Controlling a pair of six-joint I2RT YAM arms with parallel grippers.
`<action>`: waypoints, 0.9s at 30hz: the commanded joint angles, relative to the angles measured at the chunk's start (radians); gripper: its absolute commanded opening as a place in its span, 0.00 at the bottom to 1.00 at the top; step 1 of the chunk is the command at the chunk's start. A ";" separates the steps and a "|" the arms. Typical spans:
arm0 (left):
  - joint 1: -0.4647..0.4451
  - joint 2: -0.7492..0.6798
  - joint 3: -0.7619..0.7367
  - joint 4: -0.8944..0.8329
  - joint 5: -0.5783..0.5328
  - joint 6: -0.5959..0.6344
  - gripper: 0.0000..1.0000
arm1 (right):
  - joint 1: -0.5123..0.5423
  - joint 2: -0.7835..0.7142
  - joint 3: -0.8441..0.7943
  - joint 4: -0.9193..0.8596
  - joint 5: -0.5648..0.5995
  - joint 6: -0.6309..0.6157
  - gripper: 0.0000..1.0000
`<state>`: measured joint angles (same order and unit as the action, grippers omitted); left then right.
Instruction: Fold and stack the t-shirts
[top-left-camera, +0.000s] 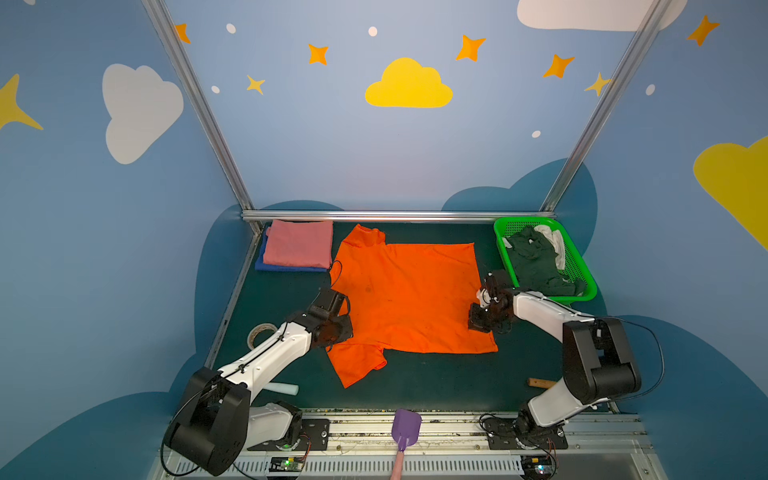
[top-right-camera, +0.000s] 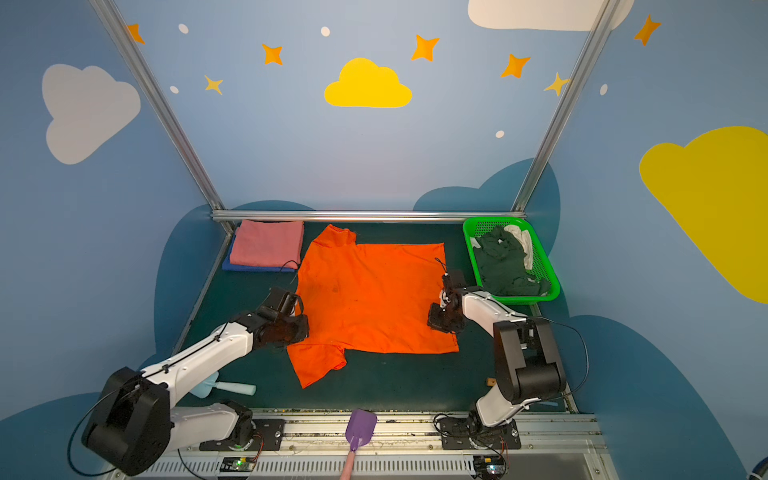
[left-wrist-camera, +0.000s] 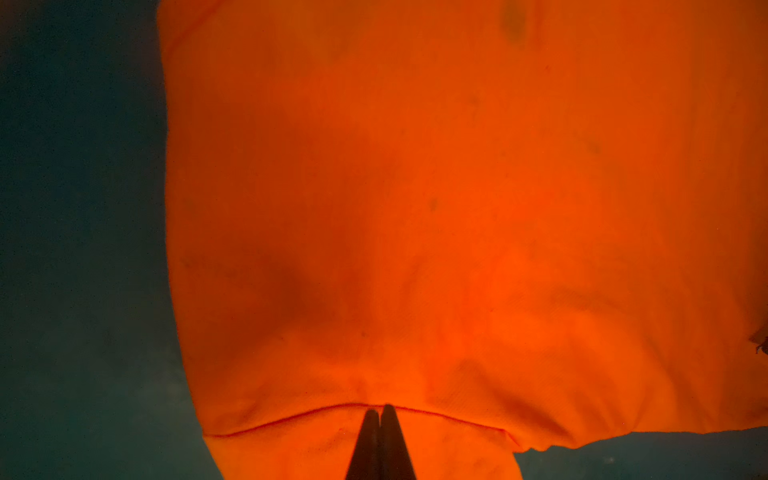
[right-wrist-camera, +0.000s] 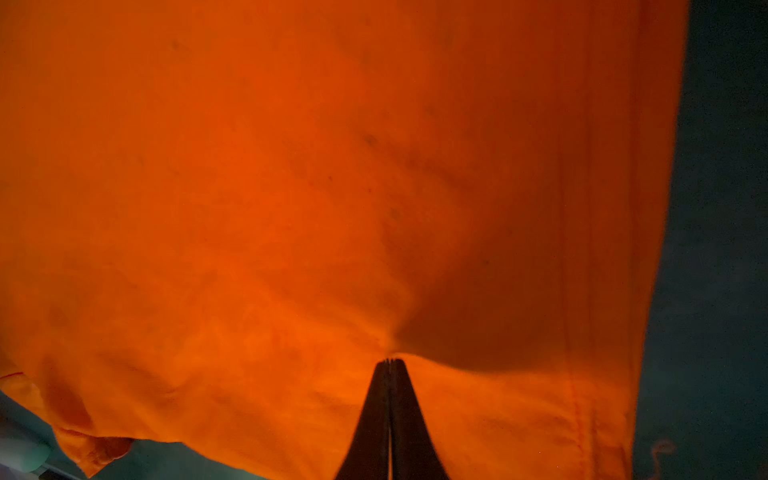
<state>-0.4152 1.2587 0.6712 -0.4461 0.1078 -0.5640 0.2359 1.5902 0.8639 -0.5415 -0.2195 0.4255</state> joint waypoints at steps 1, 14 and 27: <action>-0.014 -0.010 -0.039 -0.015 -0.013 -0.090 0.05 | 0.008 -0.042 -0.049 0.038 0.015 0.042 0.10; -0.020 -0.012 -0.157 -0.183 -0.125 -0.265 0.05 | 0.009 -0.061 -0.109 0.000 0.097 0.062 0.16; -0.021 -0.103 -0.119 -0.329 -0.197 -0.324 0.05 | 0.009 -0.107 -0.088 -0.046 0.106 0.043 0.25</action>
<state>-0.4351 1.1767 0.5293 -0.6994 -0.0643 -0.8780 0.2451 1.5070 0.7757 -0.5484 -0.1120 0.4755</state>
